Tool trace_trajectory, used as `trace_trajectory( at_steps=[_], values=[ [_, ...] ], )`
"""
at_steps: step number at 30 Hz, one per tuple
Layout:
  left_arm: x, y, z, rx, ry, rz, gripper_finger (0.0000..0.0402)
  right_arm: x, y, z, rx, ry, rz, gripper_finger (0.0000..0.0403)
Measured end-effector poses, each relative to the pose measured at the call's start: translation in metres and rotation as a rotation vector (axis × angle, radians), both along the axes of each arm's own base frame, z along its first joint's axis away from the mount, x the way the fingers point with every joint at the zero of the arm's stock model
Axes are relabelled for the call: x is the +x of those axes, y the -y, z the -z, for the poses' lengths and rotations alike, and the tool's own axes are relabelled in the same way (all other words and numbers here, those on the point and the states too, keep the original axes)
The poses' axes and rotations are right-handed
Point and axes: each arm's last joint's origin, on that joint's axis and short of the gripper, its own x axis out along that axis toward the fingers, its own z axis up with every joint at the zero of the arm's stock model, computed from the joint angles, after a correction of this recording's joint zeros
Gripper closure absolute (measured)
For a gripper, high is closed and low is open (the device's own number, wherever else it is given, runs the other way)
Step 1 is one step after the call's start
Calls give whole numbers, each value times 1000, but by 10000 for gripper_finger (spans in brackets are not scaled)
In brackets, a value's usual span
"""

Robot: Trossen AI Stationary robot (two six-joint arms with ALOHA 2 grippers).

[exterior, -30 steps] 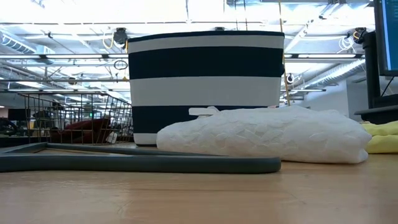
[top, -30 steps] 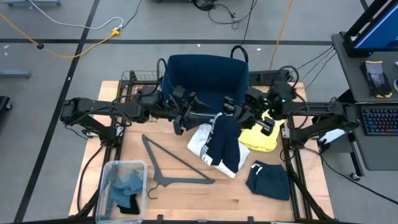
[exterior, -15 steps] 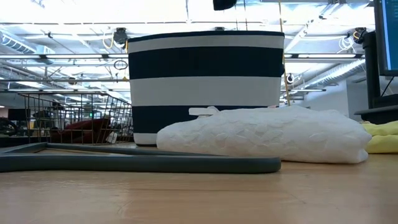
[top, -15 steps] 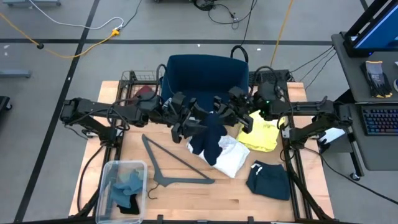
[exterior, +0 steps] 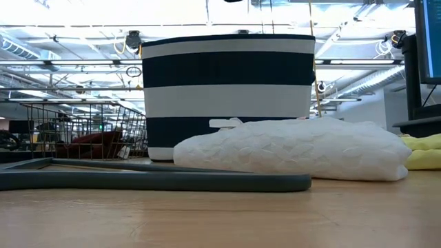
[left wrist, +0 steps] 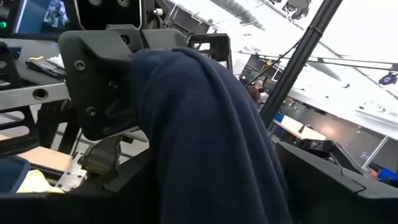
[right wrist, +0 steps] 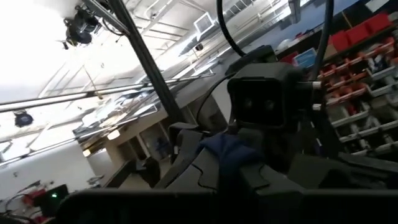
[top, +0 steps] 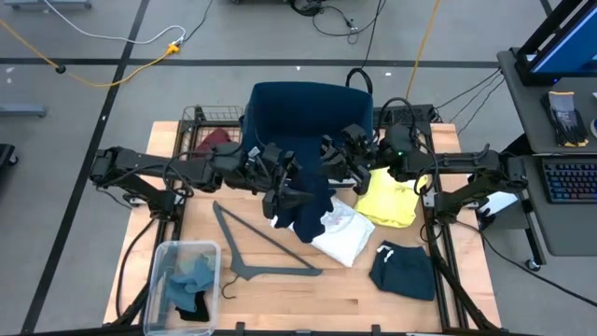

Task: Pick & Place Cloths
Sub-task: Put the dark blue boxer into the brown wire basket

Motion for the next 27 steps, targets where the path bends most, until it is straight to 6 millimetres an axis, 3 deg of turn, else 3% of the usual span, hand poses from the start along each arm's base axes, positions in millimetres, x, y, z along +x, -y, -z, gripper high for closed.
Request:
trace_trajectory(
  at_steps=[5, 8, 11, 17, 27],
  values=[
    [1, -1, 5, 6, -56, -37, 100, 0, 1, 0, -14, 14, 59, 403],
    [1, -2, 10, 6, -102, -60, 131, 0, 1, -1, -18, 30, 61, 403],
    [1, -2, 10, 5, -107, -61, 195, 0, 1, -1, -19, 31, 61, 403],
    [2, -8, 11, 5, -112, -67, 372, 0, 1, -2, -27, 36, 45, 385],
    [-4, -9, 15, -59, -220, 60, 384, -15, -6, -4, -86, -66, -229, 318]
  ],
)
